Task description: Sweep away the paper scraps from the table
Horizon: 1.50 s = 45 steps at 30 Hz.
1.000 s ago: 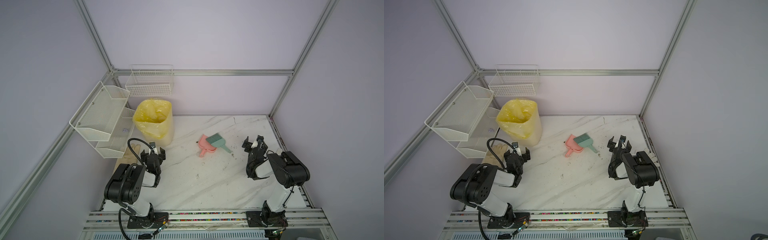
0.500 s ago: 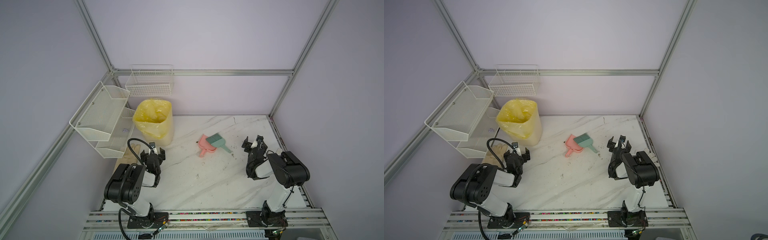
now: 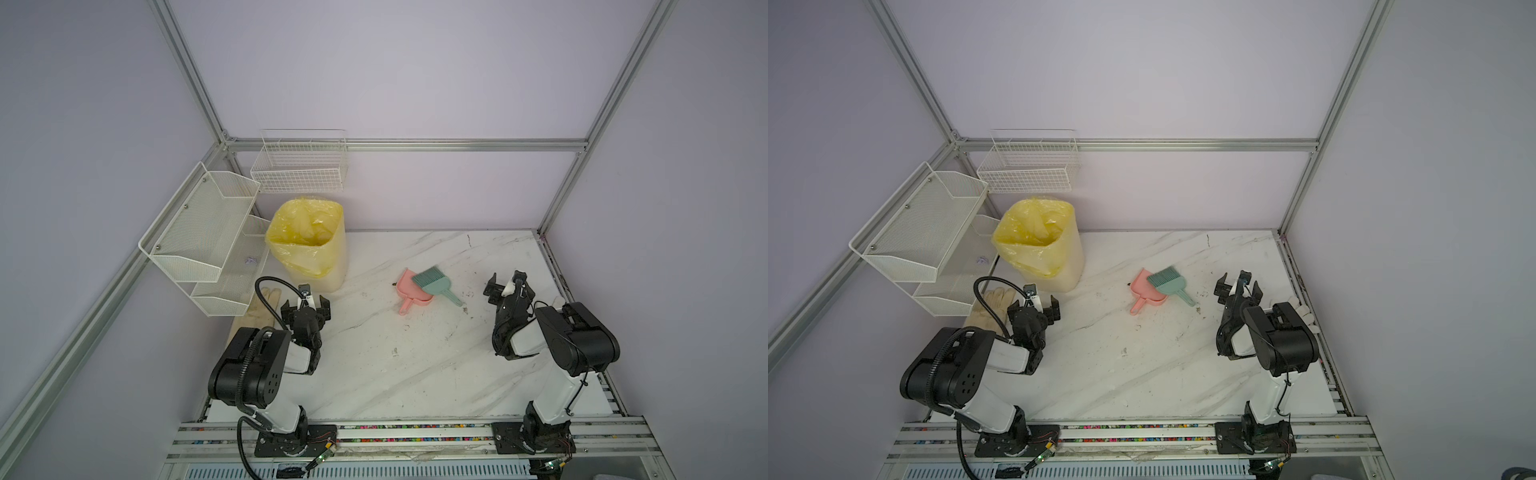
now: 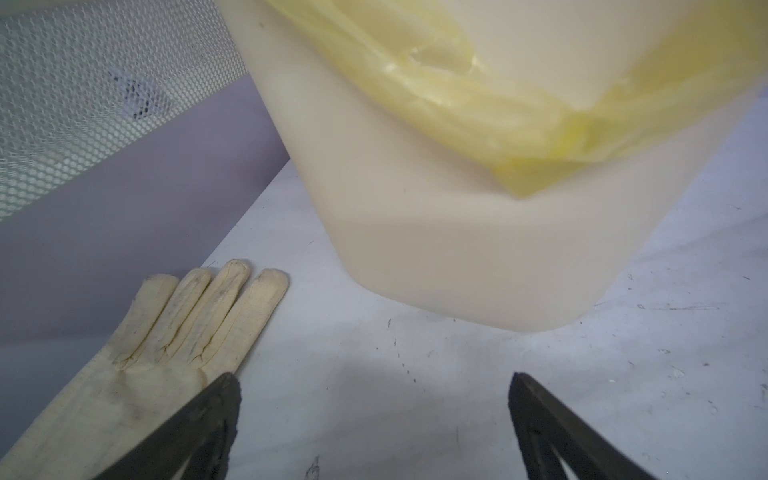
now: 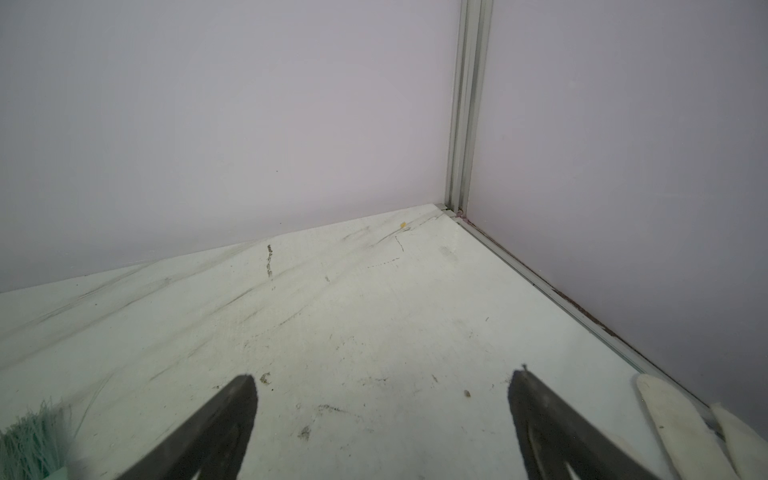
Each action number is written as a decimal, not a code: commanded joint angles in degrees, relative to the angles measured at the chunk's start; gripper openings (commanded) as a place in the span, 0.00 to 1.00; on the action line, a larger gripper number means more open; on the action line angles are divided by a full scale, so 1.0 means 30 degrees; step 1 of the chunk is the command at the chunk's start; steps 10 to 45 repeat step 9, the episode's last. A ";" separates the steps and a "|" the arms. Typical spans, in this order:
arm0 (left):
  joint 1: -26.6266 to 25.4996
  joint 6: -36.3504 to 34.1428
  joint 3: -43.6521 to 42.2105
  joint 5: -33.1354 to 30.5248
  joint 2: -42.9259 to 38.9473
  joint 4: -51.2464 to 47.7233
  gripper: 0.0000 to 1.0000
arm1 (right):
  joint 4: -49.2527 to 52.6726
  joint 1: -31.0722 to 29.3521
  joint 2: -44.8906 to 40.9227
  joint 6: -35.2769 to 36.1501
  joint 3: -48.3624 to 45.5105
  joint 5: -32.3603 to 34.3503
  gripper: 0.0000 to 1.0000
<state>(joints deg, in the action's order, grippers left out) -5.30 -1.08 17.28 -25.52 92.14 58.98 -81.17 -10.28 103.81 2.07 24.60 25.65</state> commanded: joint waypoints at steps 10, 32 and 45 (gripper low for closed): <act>0.0111 0.0214 0.0744 0.0127 -0.0266 0.0701 1.00 | -0.0139 0.0051 -0.0296 0.0159 0.0125 -0.0138 0.97; 0.0111 0.0214 0.0744 0.0127 -0.0266 0.0701 1.00 | -0.0139 0.0051 -0.0296 0.0159 0.0125 -0.0138 0.97; 0.0111 0.0214 0.0744 0.0127 -0.0266 0.0701 1.00 | -0.0139 0.0051 -0.0296 0.0159 0.0125 -0.0138 0.97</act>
